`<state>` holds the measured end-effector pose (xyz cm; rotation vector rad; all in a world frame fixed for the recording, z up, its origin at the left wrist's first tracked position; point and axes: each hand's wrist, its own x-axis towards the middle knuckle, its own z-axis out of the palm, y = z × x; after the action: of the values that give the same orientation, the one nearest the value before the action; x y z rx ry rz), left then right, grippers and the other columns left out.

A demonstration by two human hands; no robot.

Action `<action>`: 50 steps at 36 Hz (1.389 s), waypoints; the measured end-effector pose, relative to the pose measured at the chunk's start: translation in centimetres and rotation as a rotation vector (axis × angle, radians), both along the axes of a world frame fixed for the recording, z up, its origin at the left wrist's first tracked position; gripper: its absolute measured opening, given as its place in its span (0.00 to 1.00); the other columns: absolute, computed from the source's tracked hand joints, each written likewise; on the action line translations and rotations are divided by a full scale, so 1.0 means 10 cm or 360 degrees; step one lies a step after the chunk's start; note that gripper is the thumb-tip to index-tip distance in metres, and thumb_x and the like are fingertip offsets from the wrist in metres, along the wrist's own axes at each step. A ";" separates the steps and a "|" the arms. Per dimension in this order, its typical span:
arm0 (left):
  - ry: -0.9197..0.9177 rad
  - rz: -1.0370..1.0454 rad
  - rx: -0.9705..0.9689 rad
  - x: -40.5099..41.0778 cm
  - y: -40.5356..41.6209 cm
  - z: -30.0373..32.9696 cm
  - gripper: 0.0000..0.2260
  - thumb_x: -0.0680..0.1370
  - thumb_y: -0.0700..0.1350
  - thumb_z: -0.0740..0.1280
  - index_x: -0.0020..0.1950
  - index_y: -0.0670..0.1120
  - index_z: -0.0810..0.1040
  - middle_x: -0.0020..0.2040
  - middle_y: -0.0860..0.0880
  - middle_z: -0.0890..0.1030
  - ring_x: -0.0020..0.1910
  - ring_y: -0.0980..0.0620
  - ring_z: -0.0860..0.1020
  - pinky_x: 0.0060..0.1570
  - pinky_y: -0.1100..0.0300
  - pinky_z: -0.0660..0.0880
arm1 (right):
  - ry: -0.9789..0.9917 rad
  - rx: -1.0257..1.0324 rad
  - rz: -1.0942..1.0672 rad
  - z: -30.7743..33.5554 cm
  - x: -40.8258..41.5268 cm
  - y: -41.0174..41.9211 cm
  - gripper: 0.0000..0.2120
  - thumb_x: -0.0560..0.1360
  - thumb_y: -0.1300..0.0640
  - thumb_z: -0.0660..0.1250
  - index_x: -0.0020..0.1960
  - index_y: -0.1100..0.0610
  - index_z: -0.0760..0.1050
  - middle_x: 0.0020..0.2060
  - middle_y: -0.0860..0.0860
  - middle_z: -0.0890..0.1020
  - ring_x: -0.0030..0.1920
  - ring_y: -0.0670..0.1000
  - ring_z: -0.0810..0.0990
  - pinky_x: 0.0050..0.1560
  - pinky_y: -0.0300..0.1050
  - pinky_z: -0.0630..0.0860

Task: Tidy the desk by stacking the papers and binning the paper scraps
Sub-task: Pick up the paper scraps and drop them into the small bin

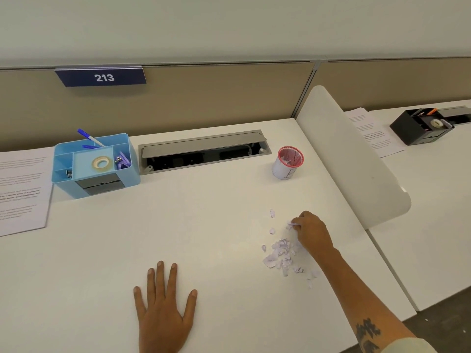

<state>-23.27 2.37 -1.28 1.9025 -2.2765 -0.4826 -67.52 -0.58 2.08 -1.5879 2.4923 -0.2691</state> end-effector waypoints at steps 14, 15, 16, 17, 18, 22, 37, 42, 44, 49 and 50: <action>0.0000 -0.0007 0.0018 0.00 -0.01 0.01 0.38 0.79 0.70 0.51 0.87 0.53 0.56 0.88 0.50 0.50 0.87 0.47 0.50 0.82 0.33 0.50 | -0.0205 -0.0080 -0.0165 0.37 -0.17 -0.30 0.05 0.76 0.65 0.75 0.45 0.60 0.90 0.39 0.58 0.89 0.40 0.58 0.86 0.36 0.35 0.69; -0.0001 -0.0009 0.0019 0.00 -0.01 0.01 0.38 0.80 0.70 0.50 0.87 0.53 0.56 0.88 0.50 0.50 0.87 0.47 0.50 0.82 0.33 0.50 | -0.0238 -0.0112 -0.0170 0.43 -0.19 -0.34 0.05 0.76 0.64 0.75 0.44 0.59 0.90 0.39 0.57 0.89 0.39 0.57 0.87 0.36 0.37 0.72; -0.0002 -0.0011 0.0017 0.00 -0.01 0.01 0.38 0.80 0.70 0.49 0.87 0.53 0.56 0.88 0.50 0.50 0.87 0.47 0.51 0.82 0.33 0.50 | -0.0305 -0.0145 -0.0196 0.51 -0.20 -0.39 0.05 0.76 0.63 0.75 0.44 0.59 0.90 0.39 0.56 0.90 0.37 0.55 0.87 0.37 0.37 0.74; -0.0002 -0.0011 0.0015 0.00 -0.01 0.01 0.38 0.80 0.71 0.48 0.87 0.53 0.56 0.88 0.50 0.50 0.87 0.47 0.51 0.82 0.33 0.50 | -0.0412 -0.0180 -0.0255 0.56 -0.23 -0.45 0.04 0.76 0.63 0.75 0.45 0.58 0.90 0.39 0.56 0.90 0.36 0.54 0.88 0.37 0.33 0.75; -0.0002 -0.0010 0.0013 0.00 -0.01 0.02 0.38 0.80 0.71 0.47 0.87 0.53 0.57 0.88 0.50 0.50 0.87 0.47 0.51 0.82 0.33 0.50 | -0.0545 -0.0229 -0.0321 0.63 -0.25 -0.51 0.04 0.76 0.63 0.76 0.45 0.59 0.90 0.39 0.56 0.90 0.34 0.53 0.88 0.37 0.32 0.77; -0.0002 -0.0006 0.0023 0.00 -0.01 0.02 0.39 0.80 0.71 0.45 0.86 0.53 0.57 0.88 0.50 0.51 0.87 0.46 0.51 0.82 0.34 0.49 | -0.0934 -0.0486 -0.0492 0.82 -0.34 -0.77 0.04 0.73 0.64 0.78 0.42 0.58 0.89 0.34 0.55 0.87 0.32 0.56 0.87 0.48 0.57 0.86; -0.0010 0.0006 0.0045 -0.02 -0.04 0.00 0.39 0.80 0.71 0.46 0.86 0.53 0.60 0.88 0.50 0.53 0.86 0.45 0.54 0.82 0.34 0.50 | -0.0804 -0.0608 -0.0552 1.10 -0.57 -1.84 0.06 0.72 0.65 0.77 0.48 0.59 0.89 0.43 0.58 0.89 0.45 0.57 0.88 0.52 0.53 0.86; -0.0014 0.0002 0.0051 -0.02 -0.06 0.00 0.38 0.80 0.71 0.46 0.86 0.53 0.60 0.88 0.49 0.53 0.86 0.45 0.55 0.82 0.33 0.51 | -0.0625 -0.0413 -0.0459 1.04 -0.59 -1.96 0.07 0.77 0.60 0.75 0.53 0.60 0.89 0.46 0.61 0.89 0.50 0.61 0.88 0.57 0.58 0.85; -0.0018 -0.0002 0.0053 -0.01 -0.06 -0.01 0.38 0.80 0.71 0.46 0.86 0.53 0.59 0.88 0.49 0.53 0.86 0.45 0.54 0.82 0.33 0.51 | -0.0587 -0.0348 -0.0410 1.07 -0.56 -1.98 0.10 0.78 0.58 0.76 0.57 0.60 0.88 0.53 0.61 0.88 0.55 0.62 0.86 0.61 0.55 0.84; -0.0019 0.0003 0.0051 -0.01 -0.05 0.00 0.39 0.80 0.71 0.46 0.86 0.53 0.60 0.88 0.49 0.53 0.86 0.45 0.54 0.82 0.33 0.51 | -0.0505 -0.0337 -0.0414 1.10 -0.56 -1.97 0.14 0.75 0.59 0.78 0.60 0.60 0.87 0.59 0.58 0.87 0.59 0.59 0.85 0.60 0.53 0.82; -0.0017 0.0004 0.0050 -0.02 -0.05 0.00 0.39 0.80 0.71 0.46 0.86 0.53 0.60 0.88 0.50 0.53 0.86 0.45 0.54 0.82 0.33 0.51 | -0.0506 -0.0345 -0.0427 1.10 -0.57 -1.96 0.15 0.74 0.59 0.78 0.61 0.59 0.87 0.59 0.58 0.87 0.59 0.59 0.85 0.61 0.52 0.83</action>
<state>-23.43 1.87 -1.27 1.9273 -2.2860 -0.5117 -73.19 -20.23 13.09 -1.1578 2.4782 -0.7860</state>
